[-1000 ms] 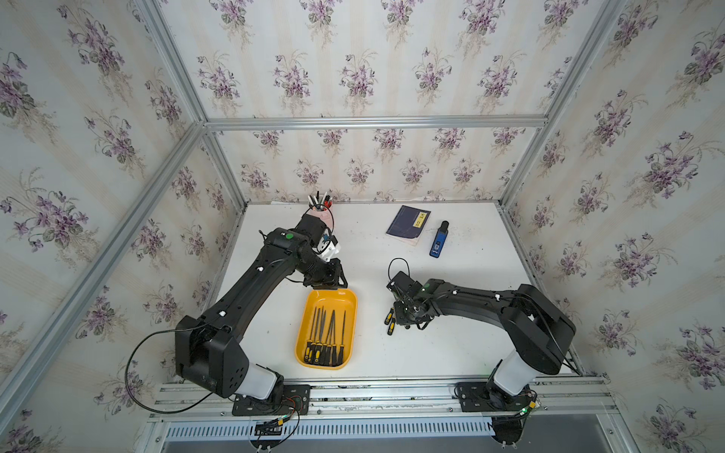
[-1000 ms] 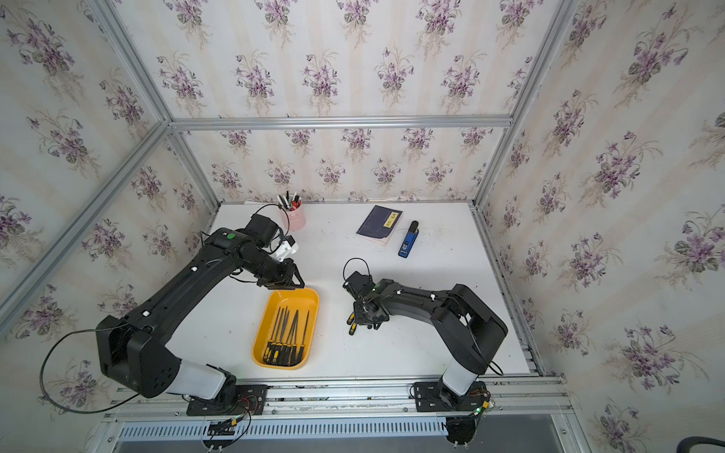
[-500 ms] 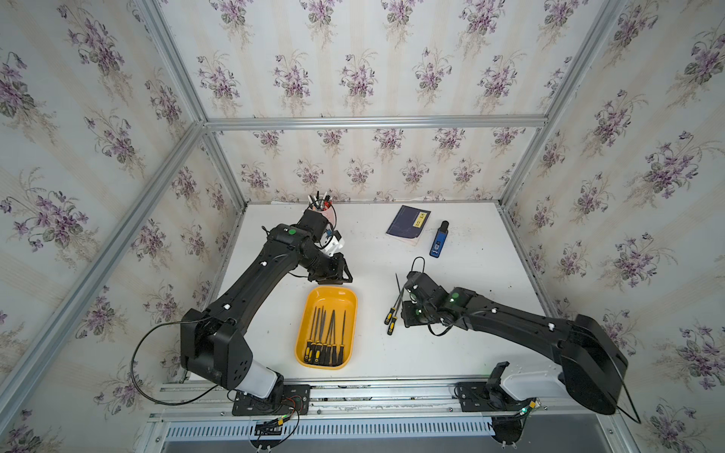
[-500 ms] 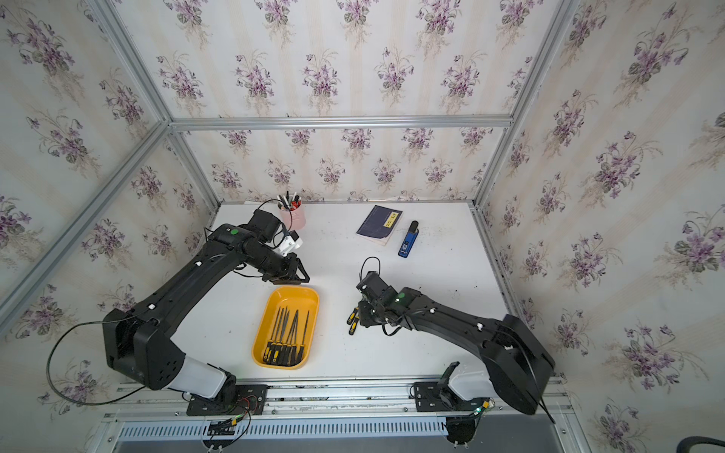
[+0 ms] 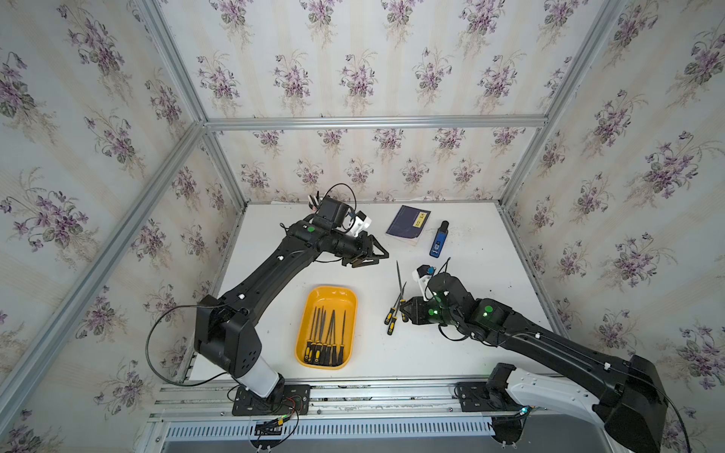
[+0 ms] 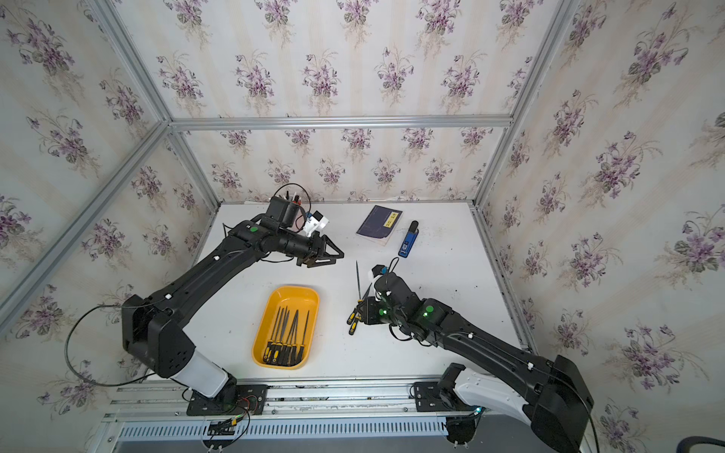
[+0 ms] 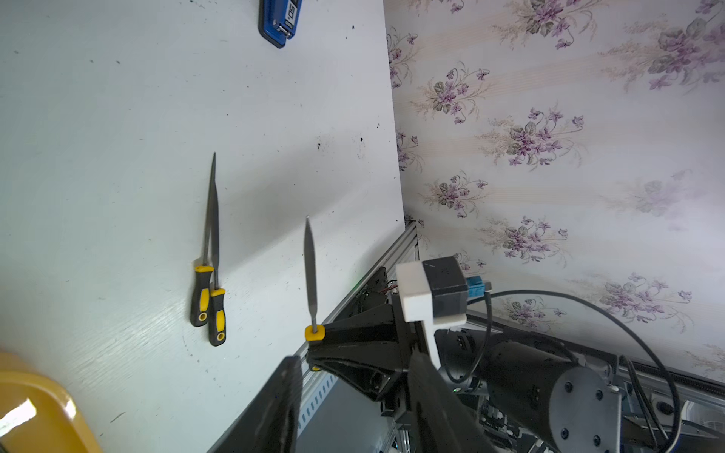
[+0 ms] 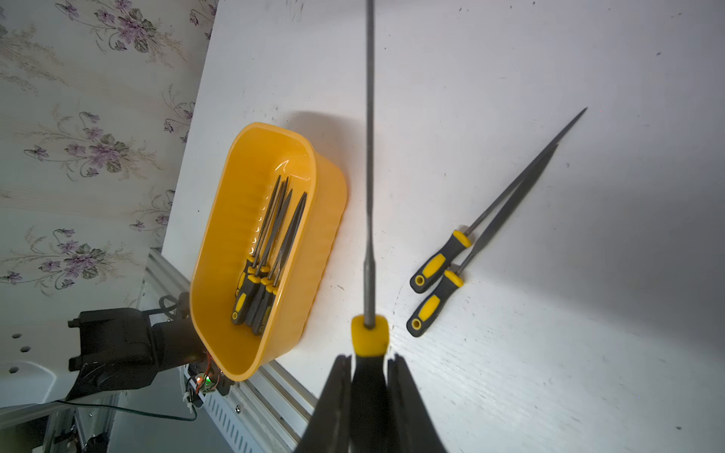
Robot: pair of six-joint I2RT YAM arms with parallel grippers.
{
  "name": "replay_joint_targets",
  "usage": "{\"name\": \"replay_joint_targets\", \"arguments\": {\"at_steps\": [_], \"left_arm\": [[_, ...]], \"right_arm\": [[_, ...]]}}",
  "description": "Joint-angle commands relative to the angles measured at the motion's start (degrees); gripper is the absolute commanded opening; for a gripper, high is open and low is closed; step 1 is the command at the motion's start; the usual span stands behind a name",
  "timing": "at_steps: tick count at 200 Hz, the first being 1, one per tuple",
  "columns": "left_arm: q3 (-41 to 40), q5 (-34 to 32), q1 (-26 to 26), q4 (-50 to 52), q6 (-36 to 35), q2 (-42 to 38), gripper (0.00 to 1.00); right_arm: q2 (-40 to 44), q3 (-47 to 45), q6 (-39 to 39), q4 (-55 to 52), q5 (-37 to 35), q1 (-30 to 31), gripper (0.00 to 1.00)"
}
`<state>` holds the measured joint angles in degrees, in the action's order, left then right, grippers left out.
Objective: Put the file tool into the storage box
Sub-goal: Pick up the file tool from the center of the board.
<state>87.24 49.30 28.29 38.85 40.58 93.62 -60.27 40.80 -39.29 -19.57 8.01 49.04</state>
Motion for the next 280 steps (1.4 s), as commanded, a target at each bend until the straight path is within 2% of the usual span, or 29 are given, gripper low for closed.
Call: {"name": "replay_joint_targets", "arguments": {"at_steps": [1,44,78,107,146,183,280], "left_arm": [[3.48,-2.82,2.12,6.14,0.87,2.51,0.49],[4.89,-5.54,4.91,10.08,3.2,6.58,0.48],[2.32,-5.84,4.93,5.17,4.94,5.53,0.48],[7.58,-8.61,5.24,12.84,1.86,8.14,0.47],[15.25,-16.26,6.58,24.62,-2.07,11.13,0.47],[18.37,-21.6,7.61,28.35,-2.92,13.87,0.47],[23.47,-24.34,8.62,30.38,-3.11,18.57,0.43]], "right_arm": [[-0.62,0.85,-0.4,0.94,0.14,-0.03,0.07],[-1.86,1.66,0.38,0.94,0.34,-0.08,0.05],[-2.28,1.39,0.14,1.39,1.02,-0.05,0.04],[-2.99,1.9,0.5,0.33,0.51,0.08,0.04],[-5.84,6.51,2.99,-5.23,-7.35,3.55,0.0],[-8.91,9.71,4.89,-7.03,-11.07,5.75,0.0],[-12.76,12.7,6.16,-9.9,-15.71,8.44,0.0]]}}
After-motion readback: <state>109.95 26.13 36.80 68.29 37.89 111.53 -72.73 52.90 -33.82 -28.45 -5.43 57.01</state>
